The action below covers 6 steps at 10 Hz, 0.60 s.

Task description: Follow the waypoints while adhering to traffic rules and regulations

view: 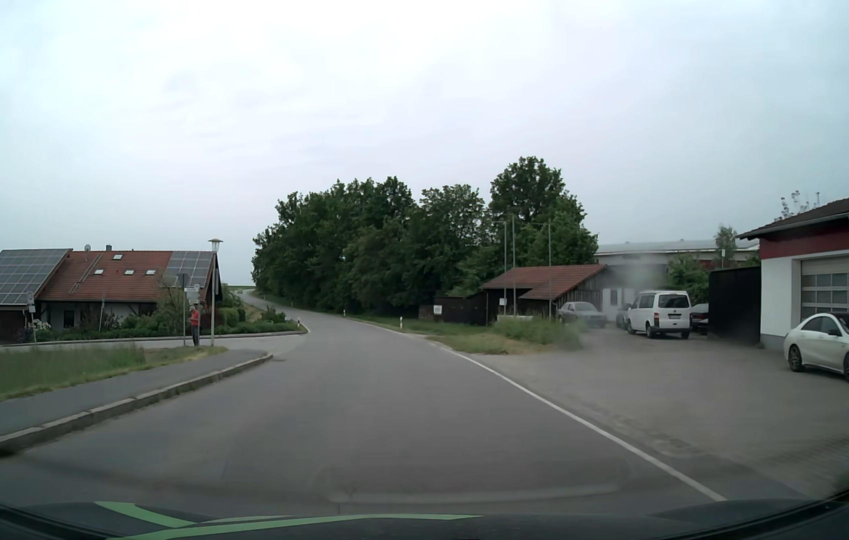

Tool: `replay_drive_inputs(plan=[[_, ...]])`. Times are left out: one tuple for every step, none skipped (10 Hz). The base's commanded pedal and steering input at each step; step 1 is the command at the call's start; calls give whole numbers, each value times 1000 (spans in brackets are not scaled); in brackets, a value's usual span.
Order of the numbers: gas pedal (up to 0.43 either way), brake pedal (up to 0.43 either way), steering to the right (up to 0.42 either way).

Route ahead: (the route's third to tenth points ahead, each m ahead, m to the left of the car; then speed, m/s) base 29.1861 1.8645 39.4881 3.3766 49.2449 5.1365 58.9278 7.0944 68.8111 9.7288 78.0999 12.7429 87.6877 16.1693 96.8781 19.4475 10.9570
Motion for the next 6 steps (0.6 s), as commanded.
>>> replay_drive_inputs(plan=[[39, 0, -13], [39, 0, -13], [28, 0, -12], [8, 0, -13], [8, 0, -12], [8, 0, -13]])
